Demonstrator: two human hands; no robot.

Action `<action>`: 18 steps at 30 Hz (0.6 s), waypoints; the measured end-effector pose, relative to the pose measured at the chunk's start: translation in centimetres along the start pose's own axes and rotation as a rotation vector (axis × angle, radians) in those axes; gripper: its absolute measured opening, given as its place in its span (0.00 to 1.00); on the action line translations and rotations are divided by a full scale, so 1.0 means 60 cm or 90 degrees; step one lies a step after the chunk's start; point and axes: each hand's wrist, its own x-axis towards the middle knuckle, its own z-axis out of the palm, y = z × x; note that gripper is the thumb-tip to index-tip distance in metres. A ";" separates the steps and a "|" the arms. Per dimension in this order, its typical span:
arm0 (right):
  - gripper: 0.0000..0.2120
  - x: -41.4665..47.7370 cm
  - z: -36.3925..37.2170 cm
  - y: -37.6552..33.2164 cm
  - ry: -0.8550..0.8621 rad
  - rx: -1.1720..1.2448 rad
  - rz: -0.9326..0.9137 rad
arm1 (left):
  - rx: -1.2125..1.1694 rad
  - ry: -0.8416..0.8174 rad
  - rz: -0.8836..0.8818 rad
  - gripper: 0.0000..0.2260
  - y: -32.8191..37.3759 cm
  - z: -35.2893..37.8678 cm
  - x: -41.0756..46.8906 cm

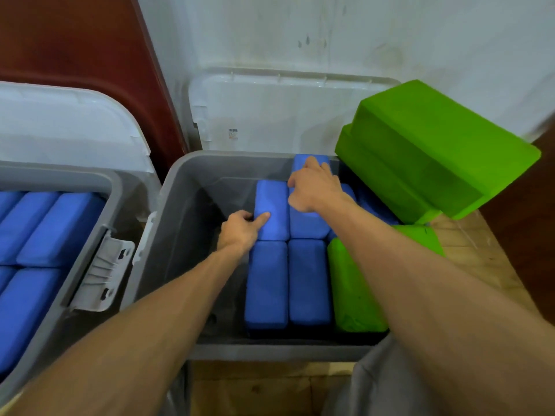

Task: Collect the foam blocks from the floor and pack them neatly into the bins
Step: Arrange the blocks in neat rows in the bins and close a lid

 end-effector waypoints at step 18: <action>0.25 -0.062 -0.017 0.029 -0.062 0.073 -0.007 | -0.049 -0.074 0.145 0.07 0.130 -0.134 -0.043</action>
